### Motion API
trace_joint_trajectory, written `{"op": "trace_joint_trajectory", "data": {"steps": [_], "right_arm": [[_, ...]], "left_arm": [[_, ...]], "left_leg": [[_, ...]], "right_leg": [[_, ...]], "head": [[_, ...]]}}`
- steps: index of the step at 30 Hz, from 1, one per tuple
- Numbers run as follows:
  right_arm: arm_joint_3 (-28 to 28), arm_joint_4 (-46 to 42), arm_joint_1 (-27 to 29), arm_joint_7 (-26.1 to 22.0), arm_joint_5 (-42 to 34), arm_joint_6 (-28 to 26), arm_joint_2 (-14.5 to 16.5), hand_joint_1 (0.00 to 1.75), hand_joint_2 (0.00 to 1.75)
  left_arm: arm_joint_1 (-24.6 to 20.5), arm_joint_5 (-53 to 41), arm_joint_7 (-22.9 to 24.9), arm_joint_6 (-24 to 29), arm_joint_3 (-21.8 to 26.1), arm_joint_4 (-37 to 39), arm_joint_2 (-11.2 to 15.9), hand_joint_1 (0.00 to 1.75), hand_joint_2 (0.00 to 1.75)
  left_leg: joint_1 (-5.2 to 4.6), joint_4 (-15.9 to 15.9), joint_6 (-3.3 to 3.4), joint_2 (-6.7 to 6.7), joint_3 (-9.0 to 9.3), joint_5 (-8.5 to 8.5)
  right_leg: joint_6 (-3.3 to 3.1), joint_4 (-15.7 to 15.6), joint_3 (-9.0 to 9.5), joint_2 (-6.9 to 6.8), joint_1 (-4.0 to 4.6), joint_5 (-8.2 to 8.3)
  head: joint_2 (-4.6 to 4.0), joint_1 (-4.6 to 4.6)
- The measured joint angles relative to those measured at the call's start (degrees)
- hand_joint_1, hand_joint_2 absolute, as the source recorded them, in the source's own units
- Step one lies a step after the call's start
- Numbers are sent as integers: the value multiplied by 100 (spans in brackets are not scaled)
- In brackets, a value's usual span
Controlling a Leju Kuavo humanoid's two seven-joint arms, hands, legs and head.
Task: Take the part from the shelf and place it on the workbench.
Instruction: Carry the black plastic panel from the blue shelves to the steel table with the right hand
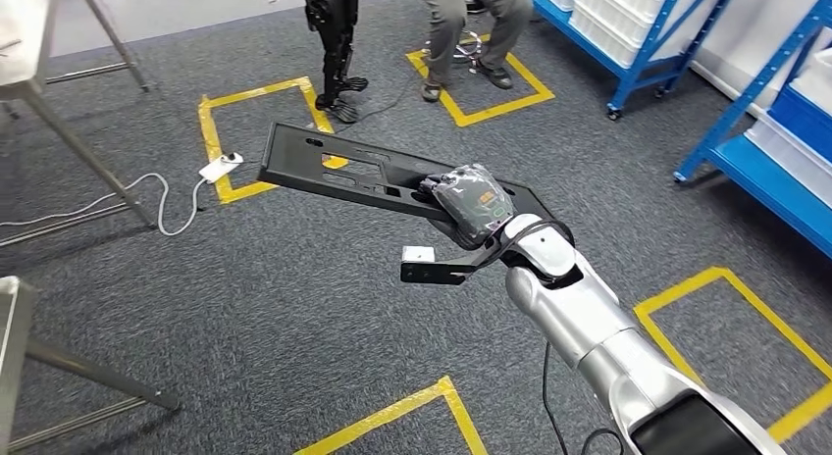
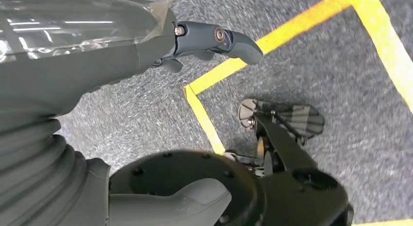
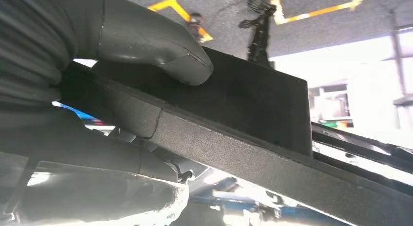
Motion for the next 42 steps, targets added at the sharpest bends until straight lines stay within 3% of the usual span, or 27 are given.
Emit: {"op": "trace_joint_trajectory", "data": {"steps": [2, 4, 5, 7, 9, 11, 12, 13, 15, 17, 18, 20, 21, 23, 25, 27, 28, 29, 31, 32, 33, 35, 37, 38, 40, 42], "right_arm": [[0, -1, -21, 3, -4, 1, 2, 175, 175], [3, -2, -24, 9, -8, 3, 9, 175, 175], [6, -2, -24, 20, -10, 4, 18, 175, 175], [12, -9, -28, 44, -8, 5, 38, 175, 175], [15, -17, -25, 56, -3, 5, 46, 175, 175], [19, -20, -1, 64, 1, 7, 43, 175, 175], [22, -20, 11, 69, 2, 8, 42, 175, 175], [25, -22, 20, 71, 2, 10, 43, 175, 175], [28, -39, 19, 72, 3, 20, 45, 175, 175], [26, -64, 10, 73, 4, 31, 43, 175, 175], [26, -73, 7, 73, 4, 36, 42, 175, 175], [27, -84, 7, 76, 7, 45, 47, 175, 175], [27, -91, 8, 80, 8, 49, 50, 175, 175], [26, -102, 9, 87, 13, 54, 48, 175, 175], [25, -104, 29, 96, 23, 61, 32, 175, 175], [26, -102, 69, 108, 32, 67, 13, 175, 175], [26, -102, 83, 112, 34, 67, 5, 175, 175], [26, -102, 88, 114, 34, 67, 1, 175, 175], [26, -103, 84, 115, 35, 67, -3, 175, 175], [27, -104, 82, 115, 35, 68, -3, 175, 175], [28, -104, 82, 115, 35, 68, 0, 175, 175], [31, -105, 80, 117, 36, 69, 15, 175, 175], [34, -105, 61, 123, 36, 69, 42, 175, 175], [35, -106, 46, 125, 35, 70, 55, 175, 175], [35, -105, 27, 123, 34, 91, 66, 175, 175], [37, -97, 24, 124, 32, 118, 66, 175, 175]], "left_arm": [[0, -4, 3, -1, 0, 0, -4, 0, 175], [10, -12, 8, -2, 0, 0, -9, 0, 175], [16, -16, 10, -4, 0, 0, -10, 0, 175], [20, -26, 10, -10, 0, 0, -11, 0, 175], [11, -32, 10, -15, 0, 0, -7, 0, 175], [6, -32, 10, -15, 1, 0, 2, 0, 175], [7, -32, 10, -15, 1, 0, 7, 0, 175], [8, -33, 11, -15, 2, 0, 11, 0, 175], [6, -37, 10, -14, 2, 0, 17, 0, 175], [-1, -41, 10, -13, 2, 0, 15, 0, 175], [-3, -41, 9, -13, 2, 0, 13, 0, 175], [-2, -41, 10, -13, 2, 0, 9, 0, 175], [1, -41, 9, -13, 2, 0, 5, 0, 175], [-1, -41, 10, -13, 2, 0, -1, 0, 175], [-6, -41, 11, -16, 2, 0, -7, 0, 175], [-5, -43, 13, -20, 2, 0, -10, 0, 175], [-3, -43, 15, -20, 2, 0, -12, 0, 175], [-1, -43, 16, -20, 2, 0, -14, 0, 175], [-2, -43, 17, -20, 2, 0, -15, 0, 175], [-3, -43, 18, -20, 2, 0, -15, 0, 175], [-2, -43, 20, -20, 2, 0, -14, 0, 175], [9, -43, 25, -20, 2, 0, -15, 0, 175], [19, -43, 29, -19, 2, 0, -15, 0, 175], [17, -43, 31, -18, 2, -1, -15, 0, 175], [4, -43, 31, -17, 2, -1, -9, 0, 175], [-2, -45, 31, -17, 3, -1, -2, 0, 175]], "left_leg": [[-13, 7, -50, -97, -19, 19], [-14, -6, -115, -177, -43, 47], [-3, -4, -144, -177, -57, 50], [-2, 184, -195, 21, -159, -90], [-2, 797, -235, 288, -441, -449], [21, 1479, -277, 355, -756, -730], [33, 1596, -292, 366, -806, -735], [42, 1488, -303, 393, -740, -639], [52, 772, -306, 570, -345, -322], [29, 203, -252, 720, -34, -141], [8, 105, -212, 737, 9, -130], [-19, 89, -130, 620, -2, -106], [-16, 64, -89, 569, 3, -87], [8, 10, -5, 475, 21, -40], [18, -4, 36, 368, 13, -22], [19, -3, 40, 232, 4, -16], [22, -2, 34, 159, 3, -11], [28, 1, 24, 88, 4, -4], [29, 15, -20, -41, -8, 10], [22, 21, -51, -96, -25, 19], [18, 22, -88, -144, -46, 32], [30, -3, -167, -229, -88, 72], [38, 74, -217, -79, -147, 21], [35, 250, -231, 71, -229, -99], [29, 914, -252, 323, -518, -473], [33, 1537, -266, 365, -798, -717]], "right_leg": [[-13, -568, 271, 124, -8, 209], [-86, -642, 315, 82, 33, 253], [-131, -656, 319, 35, 8, 275], [-247, -699, 335, -70, -28, 316], [-338, -720, 342, -183, -17, 325], [-364, -717, 342, -311, 18, 316], [-367, -714, 342, -375, 27, 312], [-367, -710, 344, -434, 31, 307], [-343, -690, 349, -538, 37, 282], [-286, -660, 343, -622, 85, 243], [-260, -654, 344, -664, 108, 231], [-209, -656, 353, -740, 131, 213], [-184, -626, 340, -706, 125, 183], [-175, -266, 166, -454, 97, -18], [-207, 530, -212, -205, 60, -346], [-175, 1093, -493, -152, 46, -501], [-130, 1039, -477, -143, 34, -441], [-74, 747, -344, -121, 13, -298], [19, -104, 54, 77, -48, 42], [25, -404, 194, 163, -66, 156], [8, -555, 260, 226, -68, 213], [-76, -591, 268, 156, -51, 255], [-160, -610, 269, 56, -67, 294], [-215, -623, 273, -2, -74, 308], [-301, -627, 272, -129, -25, 309], [-344, -627, 266, -277, 29, 300]], "head": [[0, -3], [0, -3], [0, -5], [0, -21], [0, -45], [0, -53], [0, -54], [0, -54], [0, -55], [0, -42], [0, -30], [0, -14], [0, -14], [0, -9], [0, 0], [0, 7], [0, 8], [0, 9], [0, 14], [0, 15], [0, 10], [0, 0], [0, -24], [0, -46], [0, -86], [0, -88]]}}
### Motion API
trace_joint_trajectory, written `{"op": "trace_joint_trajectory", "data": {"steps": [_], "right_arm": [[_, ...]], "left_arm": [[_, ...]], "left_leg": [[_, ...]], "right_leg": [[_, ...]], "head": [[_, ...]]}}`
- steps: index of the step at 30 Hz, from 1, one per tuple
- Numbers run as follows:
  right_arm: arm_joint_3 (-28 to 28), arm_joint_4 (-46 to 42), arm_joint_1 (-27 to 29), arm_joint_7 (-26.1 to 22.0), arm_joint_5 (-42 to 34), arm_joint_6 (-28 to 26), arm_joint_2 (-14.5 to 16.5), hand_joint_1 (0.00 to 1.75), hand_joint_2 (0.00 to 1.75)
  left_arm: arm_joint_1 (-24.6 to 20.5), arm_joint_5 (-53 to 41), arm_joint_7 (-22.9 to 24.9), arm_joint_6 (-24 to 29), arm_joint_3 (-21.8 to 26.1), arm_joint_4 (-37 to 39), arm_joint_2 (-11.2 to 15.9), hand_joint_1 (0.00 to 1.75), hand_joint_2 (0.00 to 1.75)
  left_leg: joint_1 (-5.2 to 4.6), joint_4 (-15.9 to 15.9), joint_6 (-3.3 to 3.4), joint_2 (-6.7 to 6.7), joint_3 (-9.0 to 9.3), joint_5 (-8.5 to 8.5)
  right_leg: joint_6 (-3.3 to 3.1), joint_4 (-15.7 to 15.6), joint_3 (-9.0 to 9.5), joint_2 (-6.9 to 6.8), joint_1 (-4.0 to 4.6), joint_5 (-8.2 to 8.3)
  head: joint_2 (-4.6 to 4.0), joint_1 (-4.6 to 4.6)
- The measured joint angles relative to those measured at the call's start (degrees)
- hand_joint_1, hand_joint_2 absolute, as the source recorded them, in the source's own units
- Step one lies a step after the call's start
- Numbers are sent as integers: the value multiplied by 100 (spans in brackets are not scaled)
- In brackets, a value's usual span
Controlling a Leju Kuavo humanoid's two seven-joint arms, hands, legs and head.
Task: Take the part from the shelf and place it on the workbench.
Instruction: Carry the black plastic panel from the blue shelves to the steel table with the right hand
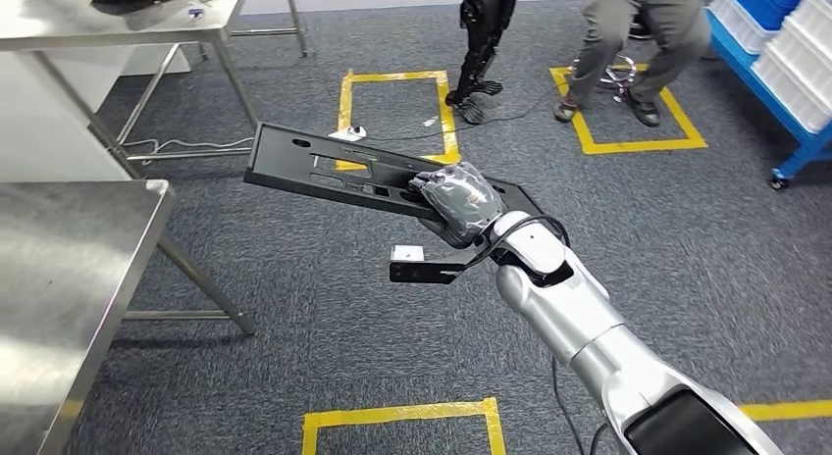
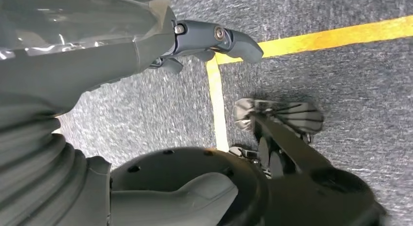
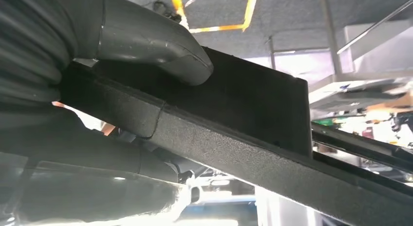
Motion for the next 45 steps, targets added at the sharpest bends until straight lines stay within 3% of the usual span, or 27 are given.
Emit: {"op": "trace_joint_trajectory", "data": {"steps": [1, 2, 4, 6, 9, 11, 14, 16, 17, 19, 21, 22, 24, 26, 27, 29, 31, 32, 34, 36, 38, 40, 42, 44, 45], "right_arm": [[2, 5, 0, 0, 0, 7, 4, 175, 175], [4, 9, -3, 0, 1, 9, 14, 175, 175], [6, 10, -21, -1, 17, 9, 46, 175, 175], [9, 10, -48, -1, 42, 3, 74, 175, 175], [17, 10, -60, 1, 70, -8, 120, 175, 175], [22, 9, -60, 3, 84, -19, 144, 175, 175], [20, 17, -25, 7, 87, -36, 140, 175, 175], [21, 35, 32, 14, 89, -36, 123, 175, 175], [21, 44, 50, 18, 89, -35, 116, 175, 175], [22, 50, 54, 19, 91, -31, 117, 175, 175], [27, 61, 29, 14, 98, -18, 141, 175, 175], [34, 71, 16, 13, 103, -10, 166, 175, 175], [55, 94, -20, 18, 110, 3, 233, 175, 175], [77, 109, -77, 26, 109, 8, 297, 175, 175], [84, 113, -106, 30, 105, 9, 315, 175, 175], [95, 117, -124, 28, 98, 4, 325, 175, 175], [99, 123, -75, 24, 97, -4, 304, 175, 175], [103, 126, -46, 20, 98, -7, 293, 175, 175], [107, 126, -19, 10, 99, -9, 284, 175, 175], [107, 122, -37, 7, 101, -5, 277, 175, 175], [107, 119, -60, 10, 102, 1, 270, 175, 175], [109, 110, -72, 14, 104, 7, 273, 175, 175], [107, 98, -87, 15, 103, 10, 270, 175, 175], [103, 96, -89, 15, 101, 16, 249, 175, 175], [103, 96, -77, 15, 102, 22, 233, 175, 175]], "left_arm": [[2, -2, 0, 0, 1, -1, 2, 0, 175], [5, -4, 0, 0, 1, -1, 4, 0, 175], [3, -10, -1, -1, 2, -1, 7, 0, 175], [-4, -27, -17, -9, 2, 0, 5, 0, 175], [2, -58, -55, -45, 2, 1, 4, 0, 175], [8, -66, -69, -54, 1, 1, -3, 0, 175], [3, -71, -80, -56, 1, 1, -14, 0, 175], [8, -72, -81, -60, 0, 1, -19, 0, 175], [12, -72, -80, -62, 1, 1, -21, 0, 175], [13, -68, -59, -60, 1, 0, -24, 0, 175], [8, -50, -10, -38, 2, -1, -21, 0, 175], [8, -36, 15, -21, 2, -1, -22, 0, 175], [18, -12, 52, 17, 4, 0, -34, 0, 175], [23, -4, 68, 42, 7, 1, -45, 0, 175], [19, -4, 68, 49, 8, 0, -45, 0, 175], [9, -5, 57, 52, 8, -1, -43, 0, 175], [7, -8, 35, 49, 8, -1, -40, 0, 175], [10, -13, 26, 46, 9, -1, -40, 0, 175], [12, -32, 21, 28, 9, -2, -39, 0, 175], [0, -55, 30, 5, 9, -2, -39, 0, 175], [-11, -64, 49, -3, 8, -1, -44, 0, 175], [-12, -65, 64, -3, 7, 1, -53, 0, 175], [-15, -63, 73, -3, 7, 0, -68, 0, 175], [-22, -63, 80, -2, 7, 0, -78, 0, 175], [-24, -63, 84, -2, 8, 0, -81, 0, 175]], "left_leg": [[0, 63, 1, 7, -16, 16], [0, -113, 10, 30, 94, 131], [-27, -847, 51, 208, 529, 418], [-72, -1352, 118, 352, 804, 548], [-96, -1457, 221, 241, 816, 581], [-70, -1533, 297, 151, 848, 632], [-53, -1579, 360, 3, 864, 677], [-51, -1576, 357, -129, 859, 681], [-47, -1571, 350, -196, 859, 684], [-29, -1544, 306, -323, 854, 681], [-26, -1503, 222, -423, 816, 673], [-25, -1494, 179, -458, 793, 680], [-6, -1507, 113, -517, 760, 709], [8, -1399, 71, -376, 698, 632], [7, -1196, 58, -246, 606, 501], [-1, -468, 41, -22, 279, 107], [-1, 157, 45, 10, -4, -130], [-2, 187, 58, 14, -2, -98], [-21, -400, 116, 104, 356, 206], [-89, -1132, 189, 345, 778, 415], [-152, -1385, 237, 440, 894, 430], [-143, -1443, 288, 324, 906, 473], [-108, -1540, 357, 221, 966, 538], [-90, -1582, 399, 103, 990, 575], [-88, -1581, 406, 32, 985, 580]], "right_leg": [[-5, 1, -2, -69, 19, -3], [-9, 1, -1, -133, 34, -7], [-7, 3, 3, -239, 71, -18], [12, 12, -4, -324, 121, -34], [66, 13, -20, -436, 144, -54], [102, 170, -93, -287, 126, -153], [82, 1201, -570, 91, 50, -591], [133, 1688, -820, 127, 3, -717], [191, 1622, -801, 131, -24, -649], [340, 855, -455, 216, -107, -313], [389, 198, -131, 344, -137, -63], [364, 92, -82, 377, -130, -26], [273, 94, -95, 314, -101, 6], [191, 82, -96, 237, -100, 33], [142, 73, -95, 190, -99, 41], [65, 72, -97, 81, -59, 34], [37, 72, -103, -51, -8, 25], [33, 73, -105, -112, 13, 22], [29, 73, -98, -217, 43, 18], [39, 78, -94, -307, 87, 9], [59, 75, -95, -399, 121, 0], [98, 69, -86, -460, 133, -15], [124, 282, -163, -268, 119, -145], [111, 941, -462, 16, 72, -432], [114, 1324, -652, 82, 52, -564]], "head": [[0, -1], [0, -1], [0, -3], [0, 10], [1, 28], [1, 32], [0, 51], [0, 59], [0, 62], [0, 65], [0, 75], [0, 74], [0, 61], [0, 38], [0, 18], [0, -18], [0, -18], [0, -18], [0, -18], [0, -12], [0, -4], [0, -1], [0, 9], [0, 24], [0, 29]]}}
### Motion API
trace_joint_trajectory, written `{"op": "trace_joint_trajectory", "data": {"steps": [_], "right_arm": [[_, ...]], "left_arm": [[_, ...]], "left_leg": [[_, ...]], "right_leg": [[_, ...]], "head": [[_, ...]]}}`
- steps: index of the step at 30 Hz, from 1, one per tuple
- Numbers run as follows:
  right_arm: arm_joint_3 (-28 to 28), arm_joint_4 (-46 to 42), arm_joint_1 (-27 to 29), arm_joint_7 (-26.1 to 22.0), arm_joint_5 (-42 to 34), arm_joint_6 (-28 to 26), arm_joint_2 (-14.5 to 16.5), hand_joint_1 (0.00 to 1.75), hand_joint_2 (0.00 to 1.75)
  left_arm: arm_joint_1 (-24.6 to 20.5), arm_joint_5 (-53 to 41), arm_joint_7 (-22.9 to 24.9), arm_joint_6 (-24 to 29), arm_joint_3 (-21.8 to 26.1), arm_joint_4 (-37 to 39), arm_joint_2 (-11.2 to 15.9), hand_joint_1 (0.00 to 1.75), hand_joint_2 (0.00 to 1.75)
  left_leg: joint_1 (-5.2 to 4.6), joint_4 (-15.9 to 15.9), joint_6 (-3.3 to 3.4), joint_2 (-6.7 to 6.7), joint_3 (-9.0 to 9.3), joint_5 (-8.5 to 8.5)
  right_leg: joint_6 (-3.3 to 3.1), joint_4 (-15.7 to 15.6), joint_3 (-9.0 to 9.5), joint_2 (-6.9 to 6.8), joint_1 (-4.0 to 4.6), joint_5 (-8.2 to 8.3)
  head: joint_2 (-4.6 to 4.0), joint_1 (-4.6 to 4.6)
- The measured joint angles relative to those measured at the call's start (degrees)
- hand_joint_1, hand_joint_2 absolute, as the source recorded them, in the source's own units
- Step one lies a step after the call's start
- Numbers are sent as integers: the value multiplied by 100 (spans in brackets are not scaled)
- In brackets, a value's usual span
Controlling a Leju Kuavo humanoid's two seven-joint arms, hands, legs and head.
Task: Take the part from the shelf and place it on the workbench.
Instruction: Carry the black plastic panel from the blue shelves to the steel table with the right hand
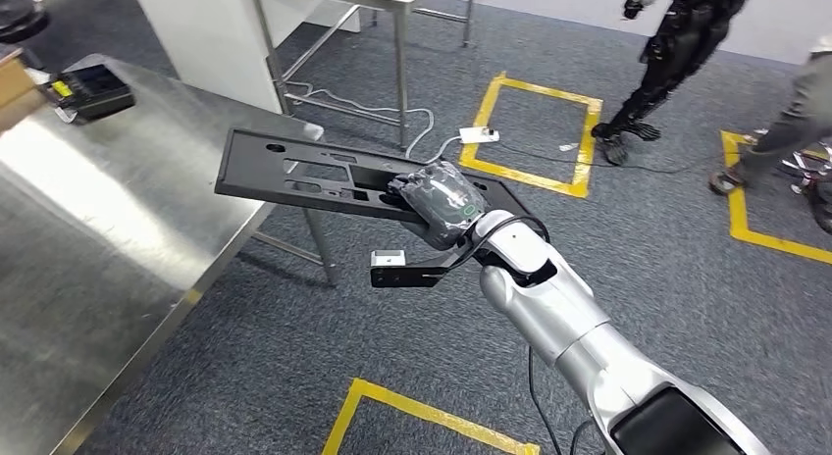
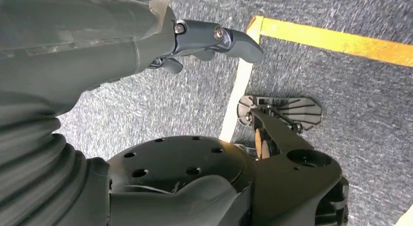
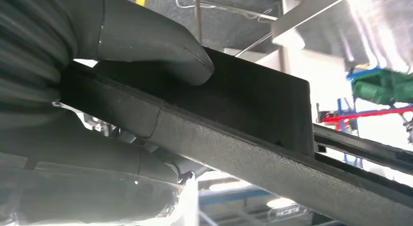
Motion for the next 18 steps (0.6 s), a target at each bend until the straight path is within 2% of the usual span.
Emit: {"op": "trace_joint_trajectory", "data": {"steps": [1, 2, 3, 4, 5, 6, 7, 8, 10, 14, 15, 17, 18], "right_arm": [[0, 1, 19, 2, 1, 9, -16, 175, 175], [1, 1, 35, 4, 2, 17, -29, 175, 175], [1, 1, 42, 7, 2, 22, -39, 175, 175], [2, 1, 39, 8, 2, 25, -44, 175, 175], [2, 1, 33, 8, 2, 26, -46, 175, 175], [2, 2, 28, 8, 3, 26, -46, 175, 175], [3, 2, 28, 8, 4, 27, -44, 175, 175], [5, 2, 32, 10, 5, 27, -41, 175, 175], [12, 1, 38, 17, 9, 28, -32, 175, 175], [15, 1, 37, 24, 11, 28, -29, 175, 175], [17, -3, 33, 28, 14, 29, -25, 175, 175], [21, -9, 50, 42, 24, 34, -25, 175, 175], [24, -13, 58, 48, 30, 37, -25, 175, 175]], "left_arm": [[2, 0, 2, 0, 0, 1, -3, 0, 175], [7, 0, 3, -1, 0, 1, -7, 0, 175], [11, 0, 4, -1, 1, 1, -10, 0, 175], [14, 0, 5, -2, 0, 1, -13, 0, 175], [14, 0, 5, -2, 0, 1, -15, 0, 175], [13, -1, 6, -2, -1, 1, -17, 0, 175], [13, -3, 6, -2, -1, 1, -20, 0, 175], [17, -5, 5, -2, 0, 1, -21, 0, 175], [28, -10, 5, -1, 1, 1, -23, 0, 175], [33, -11, 5, 0, 1, 1, -22, 0, 175], [27, -17, 1, -1, 1, 0, -17, 0, 175], [11, -29, -13, -5, 1, -1, -1, 0, 175], [3, -36, -17, -7, 1, -2, 9, 0, 175]], "left_leg": [[2, 2, -1, -76, -3, 0], [4, 5, -3, -152, -4, 1], [8, 10, -8, -224, -1, -1], [13, 18, -21, -292, 4, -6], [14, 33, -45, -354, 0, -16], [11, 55, -78, -410, -14, -27], [9, 71, -116, -456, -36, -32], [14, 79, -157, -498, -61, -28], [40, 65, -221, -556, -90, -6], [55, 52, -251, -582, -97, 5], [51, 273, -275, -457, -198, -130], [44, 1066, -323, -179, -588, -467], [40, 1326, -336, -29, -710, -554]], "right_leg": [[21, 269, -141, 25, -14, -71], [64, 338, -191, 36, -28, -55], [122, 170, -127, 47, -46, 54], [189, -194, 31, 83, -73, 230], [247, -617, 217, 182, -109, 400], [272, -967, 375, 266, -134, 534], [272, -1184, 472, 331, -147, 610], [242, -1258, 506, 362, -142, 628], [176, -1252, 509, 294, -105, 636], [146, -1255, 511, 267, -91, 642], [100, -1274, 522, 215, -100, 649], [-8, -1312, 545, 1, -87, 652], [-59, -1329, 559, -119, -75, 649]], "head": [[0, 5], [0, 9], [0, 11], [0, 14], [0, 20], [0, 23], [0, 24], [0, 25], [0, 22], [0, 25], [0, 0], [0, -48], [0, -72]]}}
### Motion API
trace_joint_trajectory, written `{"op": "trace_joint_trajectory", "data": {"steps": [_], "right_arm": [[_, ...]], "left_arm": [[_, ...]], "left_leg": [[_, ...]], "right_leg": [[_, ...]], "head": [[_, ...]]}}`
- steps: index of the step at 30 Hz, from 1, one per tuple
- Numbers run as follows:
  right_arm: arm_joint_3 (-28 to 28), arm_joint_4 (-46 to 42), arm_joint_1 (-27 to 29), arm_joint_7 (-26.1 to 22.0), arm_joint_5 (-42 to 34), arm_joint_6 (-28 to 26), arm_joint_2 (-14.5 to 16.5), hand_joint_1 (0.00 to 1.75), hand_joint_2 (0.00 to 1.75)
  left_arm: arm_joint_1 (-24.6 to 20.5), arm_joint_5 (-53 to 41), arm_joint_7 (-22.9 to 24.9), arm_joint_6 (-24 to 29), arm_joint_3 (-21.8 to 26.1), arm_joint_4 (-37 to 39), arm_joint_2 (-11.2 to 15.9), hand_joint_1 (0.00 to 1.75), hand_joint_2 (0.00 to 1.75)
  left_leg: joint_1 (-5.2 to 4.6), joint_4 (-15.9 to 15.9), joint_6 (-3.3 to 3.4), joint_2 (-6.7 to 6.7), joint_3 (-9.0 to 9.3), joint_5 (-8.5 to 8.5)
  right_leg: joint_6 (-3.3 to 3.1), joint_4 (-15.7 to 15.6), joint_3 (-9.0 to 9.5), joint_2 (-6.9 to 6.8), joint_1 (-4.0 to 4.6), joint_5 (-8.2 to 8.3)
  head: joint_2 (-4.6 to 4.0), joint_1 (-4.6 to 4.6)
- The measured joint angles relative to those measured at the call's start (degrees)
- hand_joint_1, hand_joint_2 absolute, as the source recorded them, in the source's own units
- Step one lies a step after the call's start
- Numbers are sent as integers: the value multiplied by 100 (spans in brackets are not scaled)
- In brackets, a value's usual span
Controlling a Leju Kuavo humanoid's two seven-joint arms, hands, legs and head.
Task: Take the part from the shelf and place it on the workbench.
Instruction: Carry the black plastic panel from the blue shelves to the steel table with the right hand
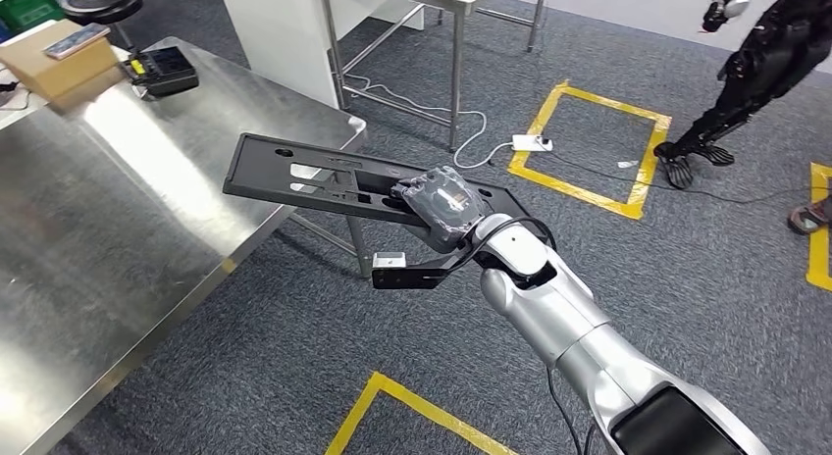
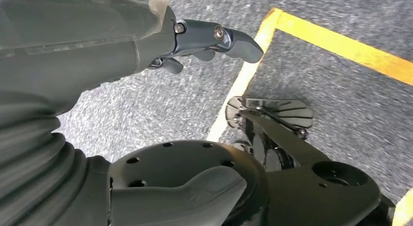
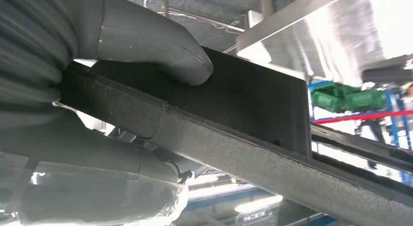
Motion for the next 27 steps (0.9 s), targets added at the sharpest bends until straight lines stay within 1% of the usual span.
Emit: {"op": "trace_joint_trajectory", "data": {"steps": [1, 2, 3, 4, 5, 6, 7, 8, 9, 10, 11, 12, 13, 14, 15, 16, 17, 18, 19, 20, 21, 22, 23, 24, 25, 26, 27], "right_arm": [[1, -1, 10, 4, 3, 2, -4, 175, 175], [2, -3, 5, 4, 4, 2, -3, 175, 175], [1, -5, -4, 4, 4, 2, -5, 175, 175], [1, -8, -11, 6, 5, 2, -8, 175, 175], [1, -10, -17, 8, 6, 2, -10, 175, 175], [2, -11, -21, 13, 8, 2, -9, 175, 175], [4, -16, -22, 21, 10, 3, -4, 175, 175], [5, -22, -23, 28, 12, 3, -1, 175, 175], [4, -27, -27, 34, 12, 4, 0, 175, 175], [2, -33, -31, 38, 12, 4, -6, 175, 175], [-1, -35, -26, 39, 11, 5, -18, 175, 175], [-2, -34, -15, 39, 11, 7, -30, 175, 175], [-2, -34, 6, 40, 12, 8, -45, 175, 175], [-2, -33, 28, 42, 13, 8, -59, 175, 175], [-1, -33, 42, 43, 13, 8, -69, 175, 175], [-1, -33, 47, 45, 14, 8, -77, 175, 175], [-1, -34, 45, 45, 13, 8, -81, 175, 175], [-1, -34, 41, 45, 13, 8, -84, 175, 175], [-1, -36, 40, 45, 13, 8, -83, 175, 175], [-1, -36, 42, 45, 13, 8, -84, 175, 175], [1, -36, 43, 45, 14, 8, -83, 175, 175], [2, -37, 43, 47, 15, 8, -77, 175, 175], [3, -37, 40, 50, 16, 8, -73, 175, 175], [3, -37, 34, 53, 16, 8, -67, 175, 175], [3, -37, 29, 55, 16, 8, -63, 175, 175], [3, -37, 27, 55, 16, 8, -63, 175, 175], [3, -36, 30, 54, 16, 8, -66, 175, 175]], "left_arm": [[-2, -4, -1, -2, 0, 0, 5, 0, 175], [-1, -9, 1, -4, -1, 0, 8, 0, 175], [-3, -14, 2, -6, -1, 0, 9, 0, 175], [-5, -19, 2, -8, -2, 0, 8, 0, 175], [-6, -20, 1, -10, -2, 1, 5, 0, 175], [-6, -22, 0, -12, -2, 1, 3, 0, 175], [-5, -25, -3, -16, -2, 1, 0, 0, 175], [-3, -27, -7, -22, -2, 1, -5, 0, 175], [-4, -29, -10, -28, -2, 1, -10, 0, 175], [-5, -31, -13, -33, -2, 0, -15, 0, 175], [-6, -32, -14, -37, -3, 1, -20, 0, 175], [-8, -32, -14, -40, -3, 1, -22, 0, 175], [-7, -32, -14, -43, -3, 2, -25, 0, 175], [-3, -32, -14, -45, -3, 2, -28, 0, 175], [1, -32, -14, -45, -2, 2, -31, 0, 175], [5, -32, -14, -45, -2, 2, -33, 0, 175], [7, -33, -14, -45, -2, 2, -34, 0, 175], [6, -33, -14, -45, -2, 2, -34, 0, 175], [4, -34, -14, -45, -3, 2, -36, 0, 175], [4, -34, -14, -46, -3, 2, -36, 0, 175], [8, -34, -14, -47, -3, 2, -37, 0, 175], [12, -34, -14, -49, -3, 2, -36, 0, 175], [17, -35, -14, -50, -2, 2, -35, 0, 175], [19, -37, -14, -51, -2, 1, -33, 0, 175], [15, -38, -14, -52, -2, 1, -28, 0, 175], [9, -39, -14, -52, -2, 1, -22, 0, 175], [3, -41, -15, -52, -2, 0, -15, 0, 175]], "left_leg": [[-3, -101, 17, 49, 56, 109], [-14, -499, 45, 144, 269, 279], [-39, -854, 79, 248, 460, 402], [-64, -1099, 114, 326, 588, 465], [-90, -1203, 142, 369, 633, 465], [-110, -1216, 168, 337, 629, 462], [-107, -1240, 198, 283, 640, 477], [-96, -1279, 228, 237, 666, 500], [-79, -1322, 267, 192, 698, 531], [-59, -1363, 299, 149, 730, 559], [-49, -1382, 318, 101, 740, 574], [-45, -1385, 331, 45, 738, 582], [-44, -1385, 333, -21, 734, 583], [-42, -1383, 332, -89, 733, 583], [-39, -1378, 329, -156, 734, 583], [-32, -1369, 320, -219, 736, 579], [-24, -1351, 302, -277, 734, 570], [-29, -1314, 271, -330, 718, 551], [-29, -1283, 233, -380, 695, 536], [-27, -1260, 191, -422, 668, 527], [-21, -1253, 149, -462, 644, 530], [-3, -1264, 113, -499, 628, 540], [6, -1250, 80, -463, 612, 528], [7, -1174, 50, -373, 576, 473], [5, -1000, 25, -253, 498, 362], [3, -715, 5, -118, 366, 201], [3, -348, -11, -42, 186, 21]], "right_leg": [[-10, 0, 7, -83, 21, -8], [-11, 0, 17, -125, 32, -13], [-3, 2, 22, -163, 60, -22], [6, 3, 24, -198, 81, -29], [21, 2, 25, -232, 100, -37], [42, -3, 27, -271, 112, -42], [63, -8, 38, -309, 117, -49], [88, 17, 32, -295, 117, -73], [102, 124, -8, -221, 113, -135], [103, 345, -107, -112, 105, -243], [94, 688, -271, 12, 79, -388], [85, 1099, -470, 95, 62, -544], [94, 1457, -656, 130, 45, -657], [126, 1654, -768, 143, 30, -695], [177, 1625, -772, 152, 13, -641], [241, 1365, -663, 168, -9, -503], [308, 948, -472, 229, -42, -320], [350, 542, -276, 320, -68, -168], [357, 243, -132, 391, -86, -62], [336, 78, -54, 444, -87, -12], [288, 45, -36, 439, -67, -9], [237, 41, -42, 394, -61, 2], [194, 30, -37, 353, -61, 13], [151, 16, -28, 311, -69, 22], [111, 3, -18, 269, -79, 27], [80, -2, -10, 224, -73, 23], [55, -1, -7, 174, -59, 14]], "head": [[0, 0], [0, -2], [0, 1], [0, 7], [0, 13], [0, 19], [0, 22], [0, 25], [0, 27], [0, 36], [0, 44], [0, 51], [0, 60], [0, 64], [0, 68], [0, 71], [0, 74], [0, 81], [0, 84], [0, 84], [0, 83], [0, 75], [0, 71], [0, 55], [0, 36], [0, 20], [0, 4]]}}
